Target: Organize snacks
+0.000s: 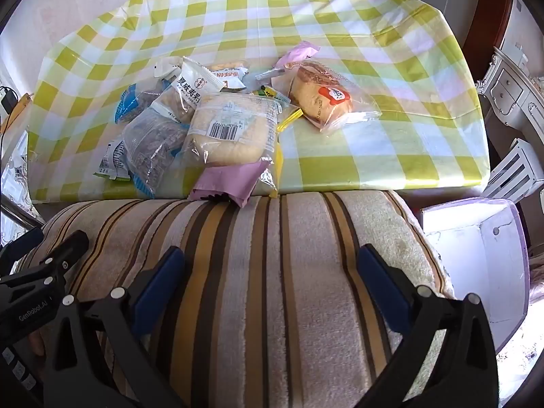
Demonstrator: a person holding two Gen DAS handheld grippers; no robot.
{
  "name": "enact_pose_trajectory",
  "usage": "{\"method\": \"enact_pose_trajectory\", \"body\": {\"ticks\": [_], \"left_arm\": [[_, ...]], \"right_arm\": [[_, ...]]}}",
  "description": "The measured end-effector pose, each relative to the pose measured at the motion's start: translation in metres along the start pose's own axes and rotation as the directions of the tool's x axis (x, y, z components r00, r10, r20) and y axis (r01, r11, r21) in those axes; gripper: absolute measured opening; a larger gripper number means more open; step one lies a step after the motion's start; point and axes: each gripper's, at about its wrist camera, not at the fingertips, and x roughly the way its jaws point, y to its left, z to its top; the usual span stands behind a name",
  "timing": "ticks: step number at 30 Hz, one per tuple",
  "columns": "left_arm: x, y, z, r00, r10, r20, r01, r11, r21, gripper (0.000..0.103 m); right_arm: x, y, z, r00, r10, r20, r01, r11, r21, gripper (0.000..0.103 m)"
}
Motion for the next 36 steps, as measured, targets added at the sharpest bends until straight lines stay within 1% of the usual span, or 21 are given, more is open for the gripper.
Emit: {"method": "enact_pose_trajectory", "body": {"ticks": [11, 13, 20, 36], "left_arm": [[0.001, 0.0029, 0.0024, 1.0, -0.015, 0.0, 0.015, 1.0, -0.015, 0.099], [-0.0041, -0.0042, 0.0029, 1.0, -0.015, -0.002, 0.015, 1.0, -0.013, 0.099], [-0.0035, 0.0024, -0.0003, 1.0, -0.025, 0.002, 0.025, 1.0, -0.018, 0.099], [-0.0027, 0.0035, -0.001, 1.0, -0.024, 0.001, 0.024, 1.0, -0.015, 0.099]], "right_arm": [[-0.0005, -0.0003, 0.0036, 1.0, -0.008, 0.003, 0.008, 1.0, -0.008, 0.102], [-0.0001, 0.0007, 0.0002, 1.0, -0.011, 0.002, 0.011, 1.0, -0.007, 0.102], [-0.0002, 0.0006, 0.001, 1.0, -0.013, 0.004, 0.013, 1.0, -0.009, 0.102], [-0.0011, -0.0021, 0.0004, 1.0, -0.012, 0.004, 0.012, 1.0, -0.007, 0.102]]}}
